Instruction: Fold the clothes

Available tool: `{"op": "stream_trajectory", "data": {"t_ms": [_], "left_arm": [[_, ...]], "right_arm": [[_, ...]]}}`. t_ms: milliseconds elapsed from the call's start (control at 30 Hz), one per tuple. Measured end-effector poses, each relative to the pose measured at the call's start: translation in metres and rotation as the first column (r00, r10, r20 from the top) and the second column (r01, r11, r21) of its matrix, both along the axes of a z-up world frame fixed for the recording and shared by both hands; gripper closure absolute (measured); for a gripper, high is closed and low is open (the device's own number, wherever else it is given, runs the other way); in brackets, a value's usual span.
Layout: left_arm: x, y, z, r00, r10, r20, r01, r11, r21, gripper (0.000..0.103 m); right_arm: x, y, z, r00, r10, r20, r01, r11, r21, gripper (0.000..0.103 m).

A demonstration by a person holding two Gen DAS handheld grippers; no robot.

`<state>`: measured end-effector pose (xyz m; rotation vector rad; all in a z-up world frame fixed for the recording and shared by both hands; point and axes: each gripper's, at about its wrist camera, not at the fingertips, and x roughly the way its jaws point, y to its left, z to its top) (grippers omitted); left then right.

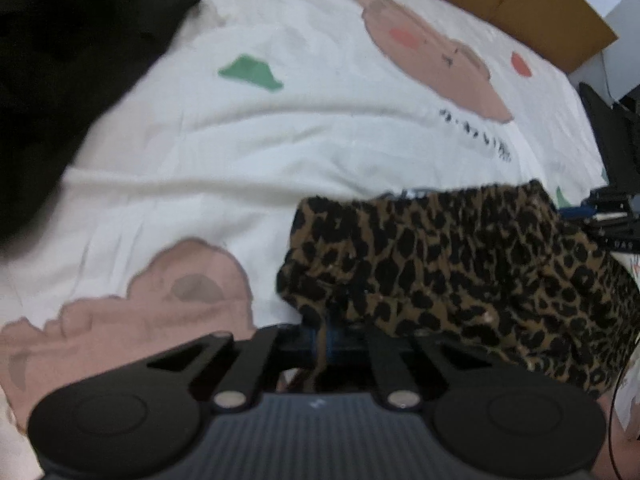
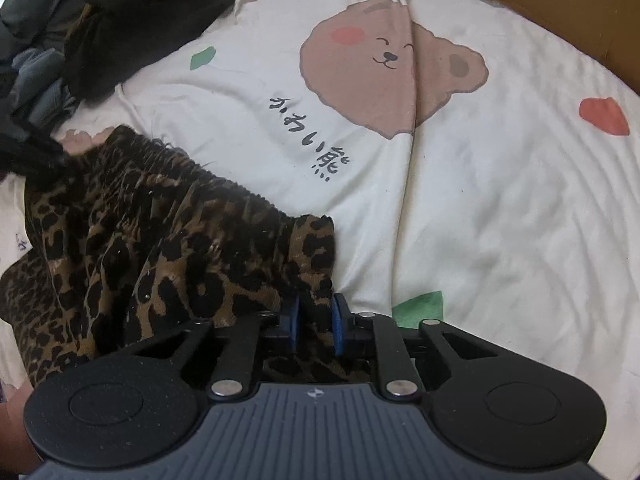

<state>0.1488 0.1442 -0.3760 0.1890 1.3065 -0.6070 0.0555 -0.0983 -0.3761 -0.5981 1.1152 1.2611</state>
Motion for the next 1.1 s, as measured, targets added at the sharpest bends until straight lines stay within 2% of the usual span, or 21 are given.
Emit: {"op": "stream_trajectory", "data": {"t_ms": [233, 467, 667, 833, 967, 1033, 1100], "left_arm": [[0.005, 0.006, 0.037, 0.995, 0.019, 0.096, -0.013, 0.998, -0.064, 0.100], [0.022, -0.026, 0.053, 0.988, -0.011, 0.152, 0.027, 0.994, -0.105, 0.100], [0.037, -0.052, 0.068, 0.979, -0.035, 0.200, 0.063, 0.988, -0.138, 0.100], [0.050, -0.067, 0.052, 0.982, -0.029, 0.186, 0.052, 0.992, -0.118, 0.100], [0.061, -0.078, 0.033, 0.986, -0.019, 0.165, 0.035, 0.995, -0.092, 0.099], [0.067, -0.083, 0.024, 0.988, -0.014, 0.155, 0.026, 0.997, -0.079, 0.093], [0.072, -0.089, 0.015, 0.989, -0.009, 0.145, 0.018, 0.998, -0.066, 0.085]], "right_arm": [[0.010, -0.025, 0.028, 0.995, -0.097, 0.040, 0.095, 0.995, 0.045, 0.096], [0.022, -0.046, 0.066, 0.976, -0.187, 0.112, 0.174, 0.978, 0.112, 0.097], [0.045, -0.053, 0.084, 0.943, -0.282, 0.175, 0.258, 0.955, 0.148, 0.097], [0.071, -0.051, 0.079, 0.925, -0.338, 0.173, 0.310, 0.936, 0.168, 0.097], [0.085, -0.049, 0.057, 0.924, -0.362, 0.127, 0.342, 0.927, 0.154, 0.095], [0.091, -0.046, 0.042, 0.923, -0.373, 0.092, 0.361, 0.924, 0.128, 0.092], [0.093, -0.046, 0.030, 0.916, -0.389, 0.096, 0.380, 0.919, 0.100, 0.088]]}}
